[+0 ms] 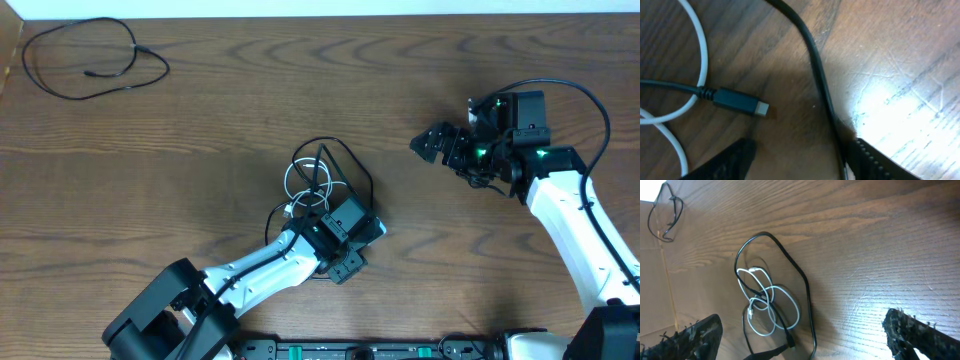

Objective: Untangle cables

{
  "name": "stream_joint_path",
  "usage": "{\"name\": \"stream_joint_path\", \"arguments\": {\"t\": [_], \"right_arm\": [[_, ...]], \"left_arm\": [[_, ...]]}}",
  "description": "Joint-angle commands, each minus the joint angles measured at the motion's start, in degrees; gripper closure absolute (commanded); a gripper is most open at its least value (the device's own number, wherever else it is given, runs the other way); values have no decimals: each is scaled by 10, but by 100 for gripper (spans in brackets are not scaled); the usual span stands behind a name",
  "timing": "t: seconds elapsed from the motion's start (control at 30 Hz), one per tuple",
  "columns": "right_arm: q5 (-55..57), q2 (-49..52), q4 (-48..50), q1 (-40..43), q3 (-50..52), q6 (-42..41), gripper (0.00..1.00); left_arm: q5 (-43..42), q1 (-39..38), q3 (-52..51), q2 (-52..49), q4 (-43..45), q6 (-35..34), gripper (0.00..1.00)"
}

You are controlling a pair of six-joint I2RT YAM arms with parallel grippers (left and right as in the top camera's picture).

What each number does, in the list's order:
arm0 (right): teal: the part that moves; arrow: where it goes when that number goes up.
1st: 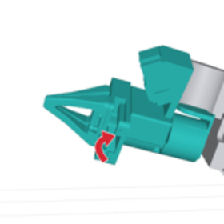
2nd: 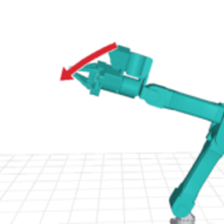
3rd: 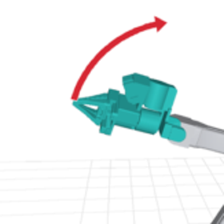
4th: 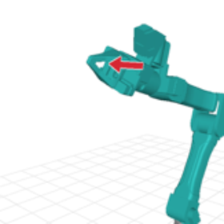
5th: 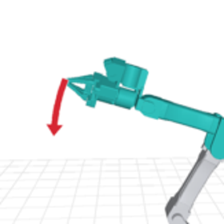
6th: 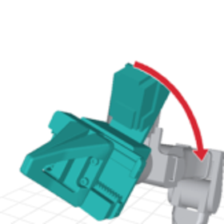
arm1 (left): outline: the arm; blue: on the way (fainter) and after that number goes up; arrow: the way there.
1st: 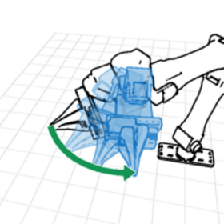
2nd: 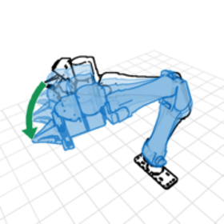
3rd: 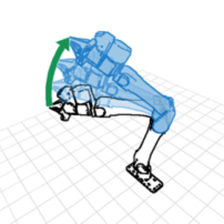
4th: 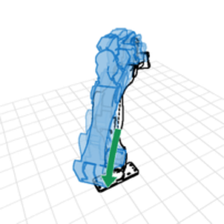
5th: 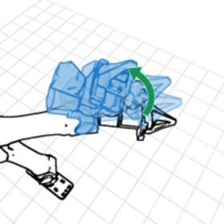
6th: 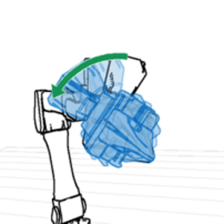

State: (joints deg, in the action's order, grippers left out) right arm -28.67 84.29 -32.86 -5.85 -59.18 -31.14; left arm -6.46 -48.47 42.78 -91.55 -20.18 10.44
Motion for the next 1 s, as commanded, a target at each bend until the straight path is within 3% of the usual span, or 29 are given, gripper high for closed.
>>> {"name": "stream_joint_path", "arguments": {"t": [0.0, 0.1, 0.17, 0.37, 0.43, 0.67, 0.97], "right_arm": [[1, 0, 2, 2, 0, 8, 1], [1, 0, 1, 2, 0, 8, 1], [0, 0, 1, 2, 0, 8, 1], [0, 0, 0, 2, 0, 8, 1], [0, 0, -1, 2, 0, 8, 1], [0, 0, -1, 2, 0, 8, 1], [0, 0, -2, 2, 0, 8, 1]], "left_arm": [[12, 0, -5, -23, -9, -9, 39], [12, 0, -5, -42, -9, -26, 39], [12, 0, -5, -47, -9, -33, 45], [12, 0, -5, -47, -9, -39, 87], [12, 0, -5, -47, -10, -39, 92], [12, 0, 18, -7, -30, -76, 93], [-37, 36, 57, 202, -10, -106, 93]]}}
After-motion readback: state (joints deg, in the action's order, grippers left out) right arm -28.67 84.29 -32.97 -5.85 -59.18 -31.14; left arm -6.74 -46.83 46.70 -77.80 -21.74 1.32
